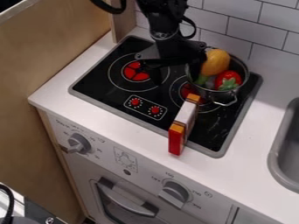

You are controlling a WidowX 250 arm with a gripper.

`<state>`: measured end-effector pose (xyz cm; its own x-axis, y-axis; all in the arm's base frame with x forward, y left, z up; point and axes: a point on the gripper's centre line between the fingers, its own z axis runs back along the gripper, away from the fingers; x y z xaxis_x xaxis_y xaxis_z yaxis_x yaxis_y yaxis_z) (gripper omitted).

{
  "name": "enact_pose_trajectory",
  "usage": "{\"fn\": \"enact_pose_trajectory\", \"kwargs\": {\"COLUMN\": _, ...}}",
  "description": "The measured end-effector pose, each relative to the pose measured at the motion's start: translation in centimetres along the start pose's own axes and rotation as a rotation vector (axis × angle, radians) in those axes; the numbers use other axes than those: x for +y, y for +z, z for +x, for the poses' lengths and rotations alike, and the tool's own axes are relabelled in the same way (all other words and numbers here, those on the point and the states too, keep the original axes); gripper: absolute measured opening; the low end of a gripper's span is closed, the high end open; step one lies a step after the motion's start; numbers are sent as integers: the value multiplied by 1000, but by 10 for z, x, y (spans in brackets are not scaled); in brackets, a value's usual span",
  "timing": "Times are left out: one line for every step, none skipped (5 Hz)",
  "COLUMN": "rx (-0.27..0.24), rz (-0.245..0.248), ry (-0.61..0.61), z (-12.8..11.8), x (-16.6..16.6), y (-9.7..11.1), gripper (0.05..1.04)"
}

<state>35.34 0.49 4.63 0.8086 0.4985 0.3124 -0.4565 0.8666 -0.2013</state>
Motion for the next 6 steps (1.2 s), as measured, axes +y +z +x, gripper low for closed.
{"fn": "enact_pose_trajectory", "kwargs": {"rx": -33, "rz": -10, "ry": -5, "z": 1, "x": -1, "y": -5, "gripper": 997}}
{"fn": "enact_pose_trajectory", "kwargs": {"rx": -52, "rz": -15, "ry": 4, "z": 2, "x": 0, "y": -8, "gripper": 997}}
{"fn": "enact_pose_trajectory", "kwargs": {"rx": -54, "rz": -14, "ry": 14, "z": 0, "x": 0, "y": -9, "gripper": 997}}
{"fn": "enact_pose_trajectory", "kwargs": {"rx": -48, "rz": -11, "ry": 22, "z": -1, "x": 0, "y": -8, "gripper": 995}}
{"fn": "enact_pose_trajectory", "kwargs": {"rx": -32, "rz": 4, "ry": 38, "z": -2, "x": 0, "y": -7, "gripper": 993}}
{"fn": "enact_pose_trajectory", "kwargs": {"rx": -48, "rz": 26, "ry": 23, "z": 1, "x": 1, "y": -7, "gripper": 997}}
